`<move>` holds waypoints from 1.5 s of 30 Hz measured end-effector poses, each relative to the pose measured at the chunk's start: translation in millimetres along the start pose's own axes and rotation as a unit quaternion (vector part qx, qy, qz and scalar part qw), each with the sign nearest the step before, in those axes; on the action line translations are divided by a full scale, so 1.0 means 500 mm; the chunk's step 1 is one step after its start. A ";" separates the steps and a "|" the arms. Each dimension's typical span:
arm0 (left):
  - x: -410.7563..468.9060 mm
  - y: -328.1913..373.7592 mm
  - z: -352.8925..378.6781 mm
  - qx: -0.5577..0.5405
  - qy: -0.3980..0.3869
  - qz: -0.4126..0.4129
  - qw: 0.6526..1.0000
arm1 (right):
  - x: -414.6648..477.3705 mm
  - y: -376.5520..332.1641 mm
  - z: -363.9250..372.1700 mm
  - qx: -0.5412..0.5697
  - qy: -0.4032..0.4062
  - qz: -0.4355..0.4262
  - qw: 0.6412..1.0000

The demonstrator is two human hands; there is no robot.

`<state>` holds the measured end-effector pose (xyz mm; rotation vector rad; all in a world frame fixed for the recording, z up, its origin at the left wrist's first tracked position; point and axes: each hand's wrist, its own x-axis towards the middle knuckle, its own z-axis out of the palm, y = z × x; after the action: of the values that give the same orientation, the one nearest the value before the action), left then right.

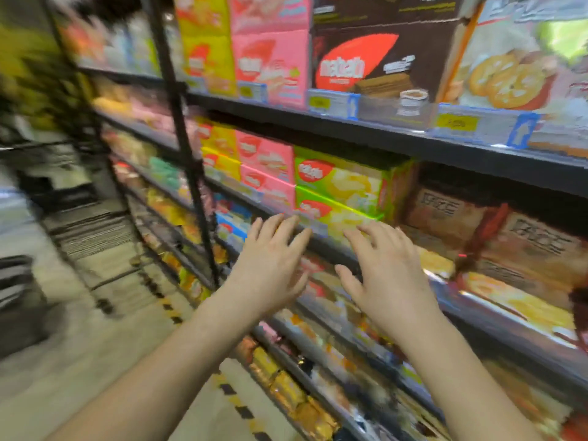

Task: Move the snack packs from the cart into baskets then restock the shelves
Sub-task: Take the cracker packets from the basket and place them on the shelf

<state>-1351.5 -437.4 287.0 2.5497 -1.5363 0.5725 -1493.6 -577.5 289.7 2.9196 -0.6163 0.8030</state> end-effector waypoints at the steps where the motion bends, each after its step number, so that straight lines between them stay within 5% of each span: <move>1: -0.040 -0.027 -0.004 0.014 -0.014 -0.026 0.999 | 0.003 -0.037 0.016 0.018 -0.006 -0.022 1.000; 11: -0.437 -0.306 -0.110 0.059 -0.061 -0.281 0.956 | 0.002 -0.507 0.089 0.177 -0.080 -0.210 0.958; 25: -0.953 -0.786 -0.175 0.074 -0.112 -0.503 0.854 | -0.007 -1.231 0.177 0.158 -0.161 -0.389 0.893; 38: -1.123 -1.128 -0.168 0.088 -0.183 -0.581 0.788 | 0.084 -1.655 0.329 0.212 -0.207 -0.448 0.843; 45: -1.107 -1.425 -0.130 0.096 -0.205 -0.608 0.761 | 0.256 -1.877 0.477 0.229 -0.211 -0.474 0.823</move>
<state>-978.6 383.4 210.7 3.1696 0.4218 -0.0420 -912.2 202.5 199.6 3.1661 1.1461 0.1622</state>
